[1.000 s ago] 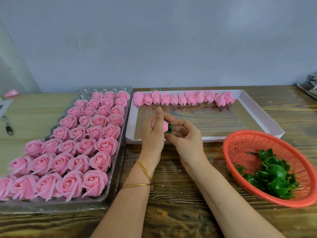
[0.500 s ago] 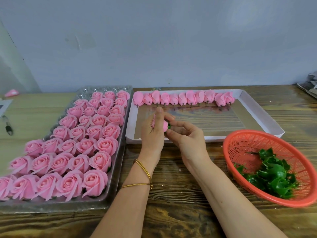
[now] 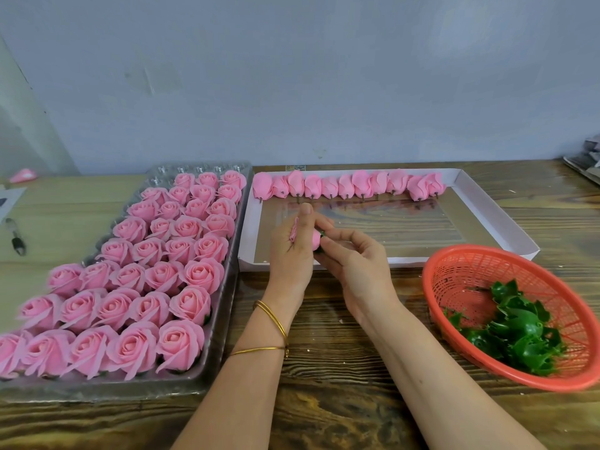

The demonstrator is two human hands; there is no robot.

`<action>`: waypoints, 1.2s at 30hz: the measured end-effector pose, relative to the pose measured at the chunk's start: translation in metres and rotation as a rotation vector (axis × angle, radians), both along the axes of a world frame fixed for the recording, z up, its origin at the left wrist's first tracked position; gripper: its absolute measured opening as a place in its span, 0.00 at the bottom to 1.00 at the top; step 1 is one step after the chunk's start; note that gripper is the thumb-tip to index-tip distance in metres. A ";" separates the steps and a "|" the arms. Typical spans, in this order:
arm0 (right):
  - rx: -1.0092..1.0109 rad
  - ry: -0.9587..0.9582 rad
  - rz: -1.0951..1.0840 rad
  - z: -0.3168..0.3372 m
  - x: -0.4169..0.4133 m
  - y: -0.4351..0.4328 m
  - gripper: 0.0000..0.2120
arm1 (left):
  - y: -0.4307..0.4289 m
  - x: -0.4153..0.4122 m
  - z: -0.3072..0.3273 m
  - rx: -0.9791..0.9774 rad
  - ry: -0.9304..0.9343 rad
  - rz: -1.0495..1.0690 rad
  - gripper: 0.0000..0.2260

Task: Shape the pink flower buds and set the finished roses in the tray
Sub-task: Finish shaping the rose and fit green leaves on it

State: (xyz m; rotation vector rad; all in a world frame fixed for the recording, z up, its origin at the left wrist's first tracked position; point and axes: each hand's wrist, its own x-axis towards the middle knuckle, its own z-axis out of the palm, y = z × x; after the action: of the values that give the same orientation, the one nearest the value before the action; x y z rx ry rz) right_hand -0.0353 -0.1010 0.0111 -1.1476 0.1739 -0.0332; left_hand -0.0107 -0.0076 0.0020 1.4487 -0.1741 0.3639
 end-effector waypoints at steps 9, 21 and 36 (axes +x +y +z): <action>0.016 0.025 -0.005 -0.004 0.003 -0.001 0.08 | -0.002 0.003 -0.004 0.087 -0.063 0.038 0.18; 0.078 0.002 -0.003 -0.004 0.003 0.001 0.07 | 0.000 0.007 -0.006 0.092 -0.108 0.062 0.18; -0.043 -0.006 -0.014 -0.003 0.001 0.000 0.10 | -0.001 0.005 -0.006 0.064 -0.084 0.077 0.20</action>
State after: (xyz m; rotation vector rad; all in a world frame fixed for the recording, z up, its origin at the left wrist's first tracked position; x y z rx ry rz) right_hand -0.0345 -0.1007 0.0079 -1.1888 0.1771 -0.0527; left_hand -0.0057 -0.0088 -0.0042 1.5068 -0.1994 0.4856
